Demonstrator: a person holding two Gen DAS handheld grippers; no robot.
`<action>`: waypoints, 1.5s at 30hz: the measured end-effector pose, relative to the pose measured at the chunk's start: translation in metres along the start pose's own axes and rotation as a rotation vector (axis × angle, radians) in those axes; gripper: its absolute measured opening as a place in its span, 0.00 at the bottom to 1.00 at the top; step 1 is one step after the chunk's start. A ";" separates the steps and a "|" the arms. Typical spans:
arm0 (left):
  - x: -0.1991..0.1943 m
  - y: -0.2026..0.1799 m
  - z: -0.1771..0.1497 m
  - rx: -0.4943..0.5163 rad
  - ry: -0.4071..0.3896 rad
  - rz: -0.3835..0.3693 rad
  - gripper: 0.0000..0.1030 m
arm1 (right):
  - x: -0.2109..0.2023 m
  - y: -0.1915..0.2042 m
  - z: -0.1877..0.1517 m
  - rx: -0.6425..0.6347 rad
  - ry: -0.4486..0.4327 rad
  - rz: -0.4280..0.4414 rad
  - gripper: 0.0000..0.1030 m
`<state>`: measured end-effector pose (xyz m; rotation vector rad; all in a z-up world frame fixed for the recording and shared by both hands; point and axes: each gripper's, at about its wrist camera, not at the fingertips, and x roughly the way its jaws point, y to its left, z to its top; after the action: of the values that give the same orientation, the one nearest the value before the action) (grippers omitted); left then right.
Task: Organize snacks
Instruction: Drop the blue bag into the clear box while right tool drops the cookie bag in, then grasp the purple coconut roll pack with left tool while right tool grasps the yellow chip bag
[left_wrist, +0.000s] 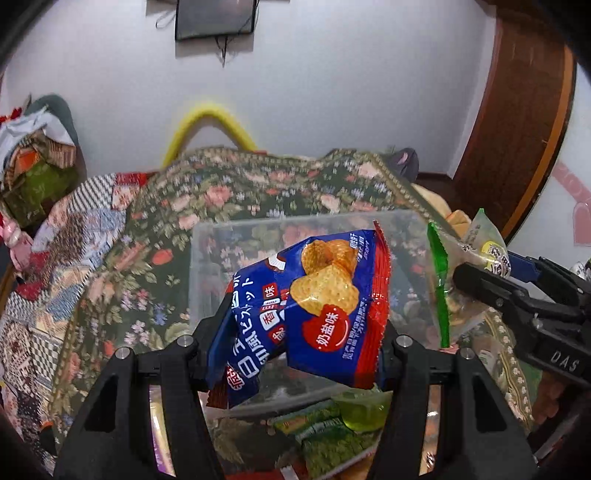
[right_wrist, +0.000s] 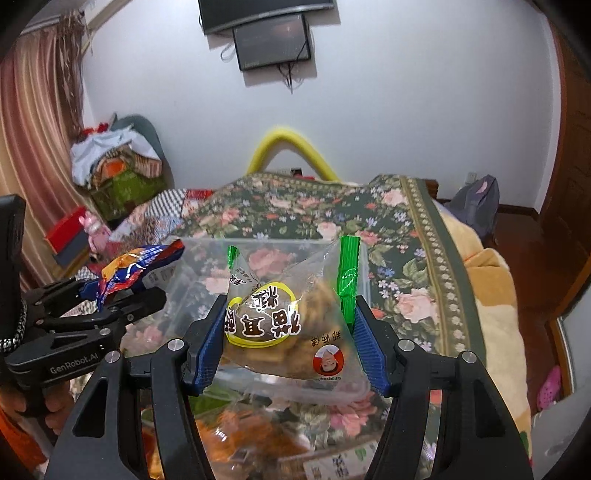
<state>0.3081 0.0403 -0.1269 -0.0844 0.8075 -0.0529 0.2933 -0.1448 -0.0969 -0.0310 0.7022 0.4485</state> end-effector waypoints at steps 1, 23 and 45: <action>0.004 0.001 0.001 -0.007 0.008 -0.003 0.58 | 0.006 0.000 0.001 -0.004 0.016 0.000 0.59; 0.010 0.006 0.004 -0.001 0.043 -0.054 0.64 | 0.025 0.003 0.008 -0.050 0.113 -0.011 0.64; -0.103 0.055 -0.056 0.024 -0.019 0.044 0.65 | -0.079 -0.007 -0.029 -0.033 0.006 -0.044 0.66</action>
<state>0.1968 0.1003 -0.0968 -0.0447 0.7891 -0.0205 0.2249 -0.1867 -0.0705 -0.0787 0.6985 0.4181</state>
